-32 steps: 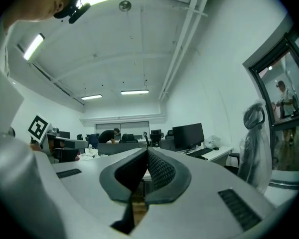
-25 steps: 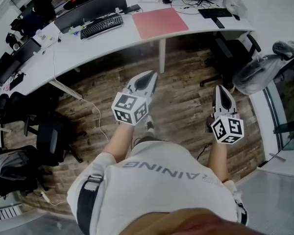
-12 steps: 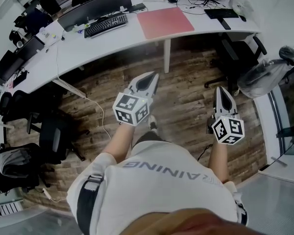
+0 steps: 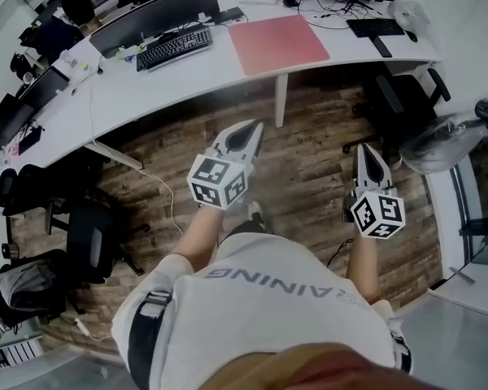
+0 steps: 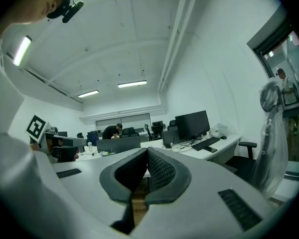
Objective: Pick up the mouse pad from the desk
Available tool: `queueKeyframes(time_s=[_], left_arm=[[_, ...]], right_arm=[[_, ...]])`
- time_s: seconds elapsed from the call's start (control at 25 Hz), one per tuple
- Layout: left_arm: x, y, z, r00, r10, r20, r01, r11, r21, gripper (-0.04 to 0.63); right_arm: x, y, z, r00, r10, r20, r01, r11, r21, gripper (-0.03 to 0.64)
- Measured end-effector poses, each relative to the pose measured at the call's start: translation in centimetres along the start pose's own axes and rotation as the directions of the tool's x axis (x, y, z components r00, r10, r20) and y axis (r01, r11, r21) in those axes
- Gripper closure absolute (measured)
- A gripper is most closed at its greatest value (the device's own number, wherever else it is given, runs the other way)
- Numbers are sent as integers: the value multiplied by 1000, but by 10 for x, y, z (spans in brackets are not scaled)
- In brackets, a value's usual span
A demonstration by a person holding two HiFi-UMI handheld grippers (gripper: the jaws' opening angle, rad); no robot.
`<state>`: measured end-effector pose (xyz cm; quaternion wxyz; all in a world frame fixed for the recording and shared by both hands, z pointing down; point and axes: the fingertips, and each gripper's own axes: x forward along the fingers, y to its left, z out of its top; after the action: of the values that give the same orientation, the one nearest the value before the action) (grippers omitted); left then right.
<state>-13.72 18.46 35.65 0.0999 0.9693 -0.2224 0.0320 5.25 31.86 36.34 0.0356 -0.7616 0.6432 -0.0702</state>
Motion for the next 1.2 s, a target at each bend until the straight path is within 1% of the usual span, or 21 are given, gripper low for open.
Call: queueKeyframes(time_s=[0.28,0.52,0.8,1.0,1.2], left_arm=[[40,59,13,1000,-10,1,10,1000,-25,563],[58,119,20,1000,-11,-1,11,999,-43,563],[63,184,19,1000,19,-12,-20,996,-82,563],[67,211,17,999,33,-6,-34,994,-104,563],[73,222,17,999,50,11,-49,992,-114,563]], right_arm=[[70,4,9,1000,-10,-18,10,1000,-24,594],[129,22,12,999,-22,-33,21,999,-44,593],[193,65,-5,995,29,-97,-36,997,-68,593],[223,79,-7,992,52,-113,-62,994,-90,593],[241,79,-10,990,73,-119,-85,991,-100,593]])
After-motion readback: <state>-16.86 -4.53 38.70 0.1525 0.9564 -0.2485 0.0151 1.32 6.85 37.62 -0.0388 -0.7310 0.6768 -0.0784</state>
